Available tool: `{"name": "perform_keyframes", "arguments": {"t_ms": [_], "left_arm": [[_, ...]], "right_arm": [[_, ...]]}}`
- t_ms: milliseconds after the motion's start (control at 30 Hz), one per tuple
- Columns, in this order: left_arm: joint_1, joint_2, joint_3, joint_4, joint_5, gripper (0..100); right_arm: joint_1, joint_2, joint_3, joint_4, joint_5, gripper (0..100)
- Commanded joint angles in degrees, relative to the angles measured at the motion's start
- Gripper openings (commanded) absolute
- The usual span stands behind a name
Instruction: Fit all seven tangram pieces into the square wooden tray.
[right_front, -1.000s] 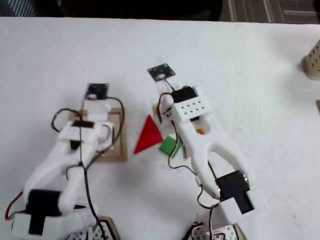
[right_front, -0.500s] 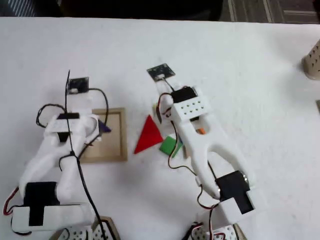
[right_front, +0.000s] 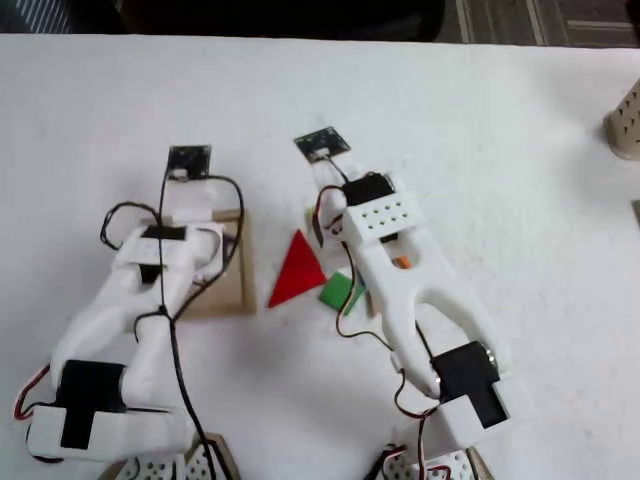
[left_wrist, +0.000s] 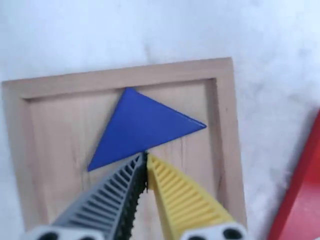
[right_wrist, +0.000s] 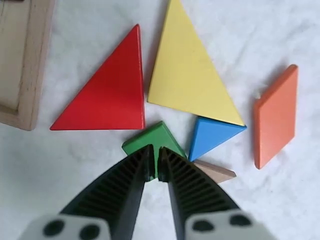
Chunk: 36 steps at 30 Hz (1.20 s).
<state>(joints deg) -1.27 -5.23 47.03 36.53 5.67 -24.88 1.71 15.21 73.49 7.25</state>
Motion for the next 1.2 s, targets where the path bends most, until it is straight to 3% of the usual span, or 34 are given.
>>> {"name": "perform_keyframes", "arguments": {"t_ms": [0, 700, 900, 1167], "left_arm": [[-1.45, -0.31, -2.11, -2.73, 0.35, 2], [3.38, -0.75, -2.20, -2.99, 0.00, 2], [6.46, 3.91, -6.95, -3.69, 0.00, 2], [2.42, 13.05, -17.58, -0.44, 0.26, 2]], "right_arm": [[0.13, -2.68, 0.18, -0.92, 0.70, 1.8], [0.04, -3.03, 0.53, -1.36, 0.79, 1.8], [0.04, -3.12, 0.53, -1.19, 0.79, 1.8], [0.04, -3.12, 0.53, -0.40, 0.79, 1.8]]}}
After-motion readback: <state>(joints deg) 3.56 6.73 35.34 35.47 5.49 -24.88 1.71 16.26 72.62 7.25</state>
